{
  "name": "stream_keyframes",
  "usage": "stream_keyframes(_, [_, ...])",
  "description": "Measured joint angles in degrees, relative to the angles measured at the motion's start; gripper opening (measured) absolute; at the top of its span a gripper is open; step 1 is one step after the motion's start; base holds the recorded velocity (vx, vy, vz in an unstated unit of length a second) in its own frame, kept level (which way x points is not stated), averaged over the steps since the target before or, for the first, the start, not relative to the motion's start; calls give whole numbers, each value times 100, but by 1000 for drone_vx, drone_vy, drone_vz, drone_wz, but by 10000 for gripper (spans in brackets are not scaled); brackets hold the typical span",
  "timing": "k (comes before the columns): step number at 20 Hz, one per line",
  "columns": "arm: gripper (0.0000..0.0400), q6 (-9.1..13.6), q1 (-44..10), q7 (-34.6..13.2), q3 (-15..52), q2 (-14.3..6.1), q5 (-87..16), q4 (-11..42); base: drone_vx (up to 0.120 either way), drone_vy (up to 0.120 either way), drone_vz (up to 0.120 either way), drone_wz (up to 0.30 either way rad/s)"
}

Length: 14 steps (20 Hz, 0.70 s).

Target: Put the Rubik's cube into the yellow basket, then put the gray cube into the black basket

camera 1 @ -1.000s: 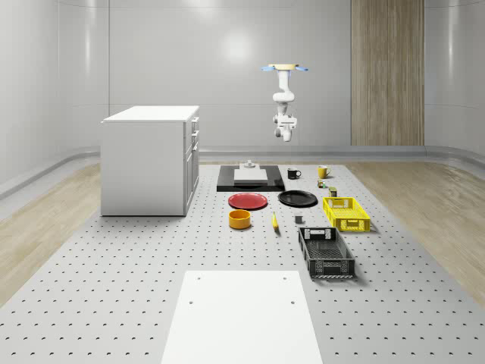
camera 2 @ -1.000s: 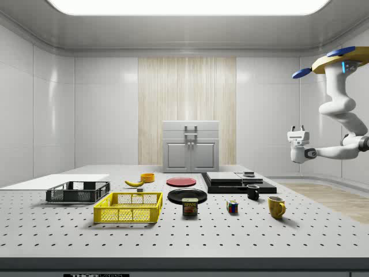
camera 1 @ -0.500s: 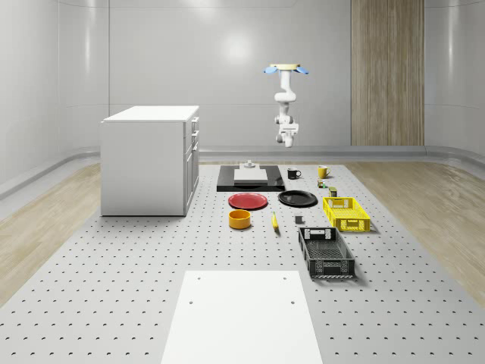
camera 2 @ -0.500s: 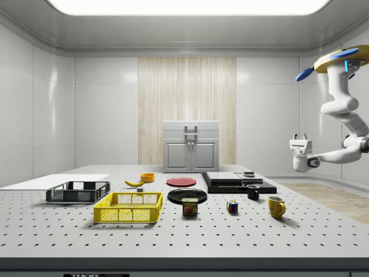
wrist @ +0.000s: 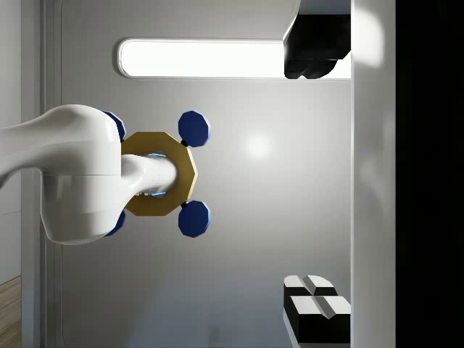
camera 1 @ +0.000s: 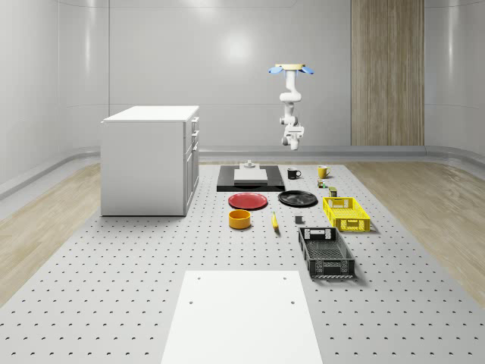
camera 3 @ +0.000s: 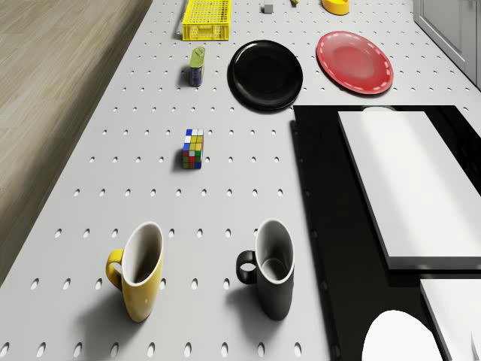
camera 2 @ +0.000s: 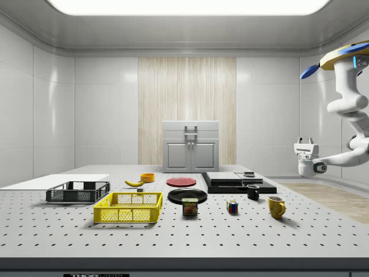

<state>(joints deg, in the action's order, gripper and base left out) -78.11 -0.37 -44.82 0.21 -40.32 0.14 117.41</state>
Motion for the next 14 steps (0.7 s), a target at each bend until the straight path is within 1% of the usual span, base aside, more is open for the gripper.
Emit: stream_keyframes(14, [400, -21, -10, 4, 8, -13, 0, -28, 120, 120, 0, 0])
